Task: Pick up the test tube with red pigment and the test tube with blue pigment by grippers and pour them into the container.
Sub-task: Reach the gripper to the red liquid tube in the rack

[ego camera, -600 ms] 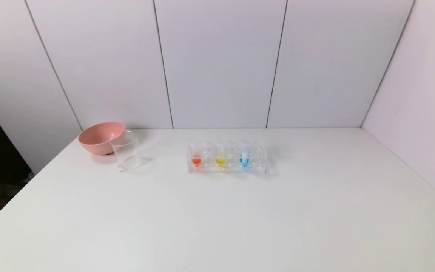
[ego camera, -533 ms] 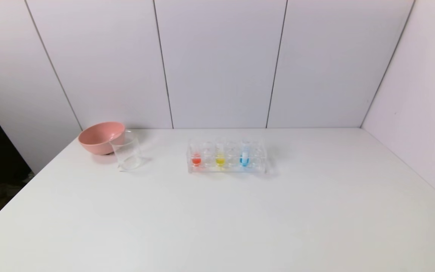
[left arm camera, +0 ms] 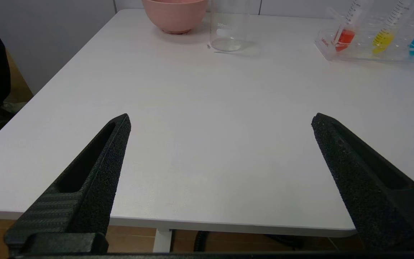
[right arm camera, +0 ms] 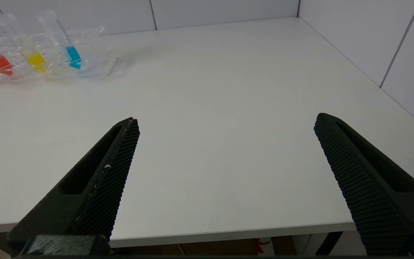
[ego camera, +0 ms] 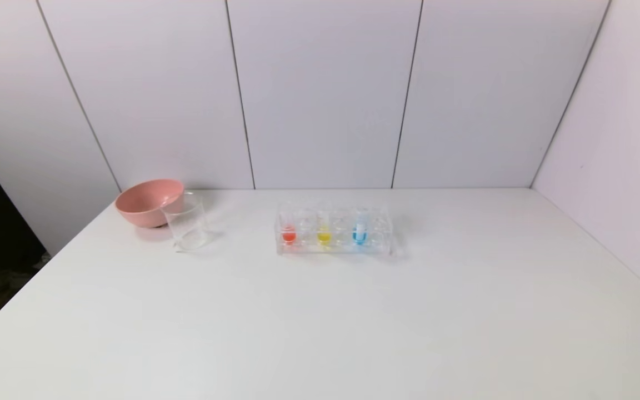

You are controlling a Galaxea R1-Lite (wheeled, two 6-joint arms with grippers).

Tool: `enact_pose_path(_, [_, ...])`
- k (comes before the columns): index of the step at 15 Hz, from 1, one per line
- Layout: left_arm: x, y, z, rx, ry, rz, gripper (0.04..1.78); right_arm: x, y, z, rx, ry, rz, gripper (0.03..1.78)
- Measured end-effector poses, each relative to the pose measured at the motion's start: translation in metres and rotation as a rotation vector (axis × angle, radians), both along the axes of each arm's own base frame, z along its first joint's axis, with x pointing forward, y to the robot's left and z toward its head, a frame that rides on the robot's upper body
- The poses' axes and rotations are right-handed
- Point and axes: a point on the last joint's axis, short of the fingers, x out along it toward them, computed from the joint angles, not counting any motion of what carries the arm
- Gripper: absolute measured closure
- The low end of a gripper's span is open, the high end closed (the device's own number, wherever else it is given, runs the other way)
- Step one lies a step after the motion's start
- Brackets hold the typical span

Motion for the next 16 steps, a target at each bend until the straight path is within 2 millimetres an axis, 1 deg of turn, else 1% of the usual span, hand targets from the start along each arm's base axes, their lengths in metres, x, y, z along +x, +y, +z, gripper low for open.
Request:
enact_pose_path(5, [0.0, 0.0, 0.002, -0.007, -0.007, 0.005, 0.06, 0.0, 0.0, 0.0, 0.0, 0.0, 0.0, 0.04])
enact_pose_path(8, [-0.004, 0.0, 0.023, -0.009, -0.049, -0.001, 0.06, 0.0, 0.0, 0.0, 0.0, 0.0, 0.0, 0.04])
enact_pose_path(10, [-0.002, 0.0, 0.042, -0.008, -0.044, -0.013, 0.06, 0.0, 0.0, 0.0, 0.0, 0.0, 0.0, 0.04])
enact_pose_path(11, [0.002, 0.0, 0.05, -0.009, -0.028, -0.026, 0.06, 0.0, 0.0, 0.0, 0.0, 0.0, 0.0, 0.04])
enact_pose_path(13, [0.015, 0.0, 0.069, -0.015, 0.009, -0.07, 0.06, 0.0, 0.0, 0.0, 0.0, 0.0, -0.001, 0.04])
enact_pose_path(16, [0.05, -0.003, 0.093, -0.017, 0.086, -0.119, 0.06, 0.0, 0.0, 0.0, 0.0, 0.0, 0.0, 0.04])
